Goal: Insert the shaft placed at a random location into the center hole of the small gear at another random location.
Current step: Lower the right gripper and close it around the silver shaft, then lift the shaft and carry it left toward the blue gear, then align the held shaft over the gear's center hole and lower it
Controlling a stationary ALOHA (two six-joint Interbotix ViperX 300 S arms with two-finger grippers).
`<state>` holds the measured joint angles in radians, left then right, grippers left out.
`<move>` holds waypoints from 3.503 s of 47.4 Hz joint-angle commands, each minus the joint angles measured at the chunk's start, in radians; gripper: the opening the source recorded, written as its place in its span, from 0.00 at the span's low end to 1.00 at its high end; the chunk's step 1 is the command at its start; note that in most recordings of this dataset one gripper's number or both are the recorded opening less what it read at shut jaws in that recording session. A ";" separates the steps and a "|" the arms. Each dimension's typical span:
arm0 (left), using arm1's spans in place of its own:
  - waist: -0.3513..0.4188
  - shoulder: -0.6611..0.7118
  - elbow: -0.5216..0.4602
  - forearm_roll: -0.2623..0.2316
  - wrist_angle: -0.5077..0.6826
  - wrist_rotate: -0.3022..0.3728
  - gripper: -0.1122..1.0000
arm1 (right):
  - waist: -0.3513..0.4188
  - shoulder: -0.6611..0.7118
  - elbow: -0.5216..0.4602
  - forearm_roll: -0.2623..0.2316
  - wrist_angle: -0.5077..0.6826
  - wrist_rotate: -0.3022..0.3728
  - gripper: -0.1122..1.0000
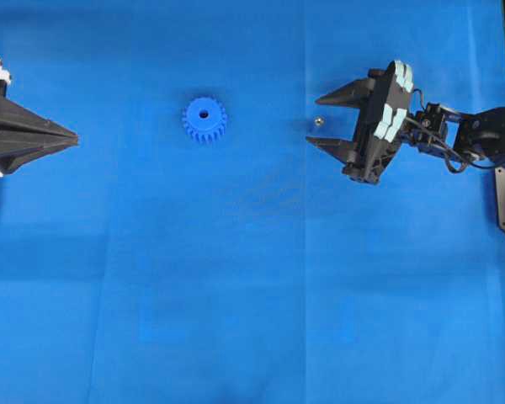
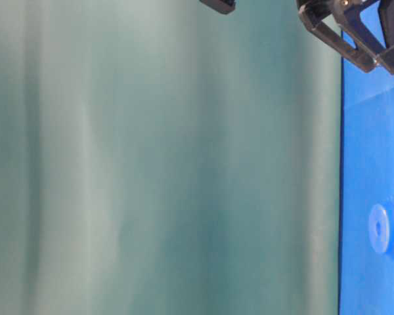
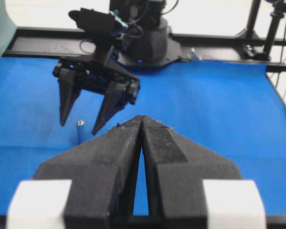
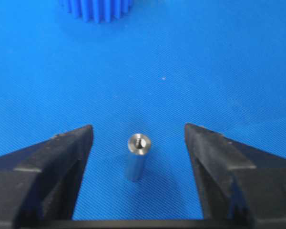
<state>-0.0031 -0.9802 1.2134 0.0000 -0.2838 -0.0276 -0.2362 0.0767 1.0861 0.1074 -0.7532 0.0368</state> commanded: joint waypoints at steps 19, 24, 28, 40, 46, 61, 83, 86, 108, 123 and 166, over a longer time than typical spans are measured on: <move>-0.002 -0.026 -0.011 0.000 0.026 -0.005 0.10 | 0.008 -0.009 -0.014 0.003 -0.009 0.003 0.12; -0.002 -0.029 -0.008 0.000 0.032 -0.005 0.10 | 0.008 -0.011 -0.015 0.003 -0.006 0.009 0.12; -0.002 -0.029 -0.006 0.000 0.034 -0.005 0.10 | 0.009 -0.025 -0.018 0.003 0.002 0.021 0.12; -0.002 -0.029 -0.005 0.000 0.034 -0.005 0.10 | 0.008 -0.202 -0.052 0.003 0.196 0.031 0.12; -0.002 -0.029 -0.005 0.000 0.034 -0.005 0.10 | 0.008 -0.278 -0.080 0.003 0.305 0.028 0.12; -0.002 -0.029 -0.003 0.000 0.034 -0.005 0.10 | 0.008 -0.310 -0.091 0.003 0.353 0.023 0.12; -0.002 -0.028 -0.002 0.000 0.034 -0.005 0.10 | 0.018 -0.146 -0.296 -0.006 0.356 0.021 0.12; -0.002 -0.028 -0.002 0.000 0.034 -0.005 0.10 | 0.025 -0.114 -0.339 -0.008 0.357 0.020 0.12; -0.002 -0.029 -0.002 0.000 0.034 -0.005 0.10 | 0.043 0.061 -0.632 -0.048 0.465 0.017 0.12; -0.002 -0.029 -0.002 0.000 0.034 -0.005 0.10 | 0.043 0.081 -0.666 -0.051 0.468 0.017 0.12; -0.002 -0.029 -0.002 0.000 0.034 -0.005 0.10 | 0.043 0.210 -0.661 -0.014 0.411 0.023 0.12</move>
<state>-0.0031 -1.0140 1.2226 0.0000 -0.2454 -0.0322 -0.1948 0.3007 0.4387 0.0905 -0.3375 0.0598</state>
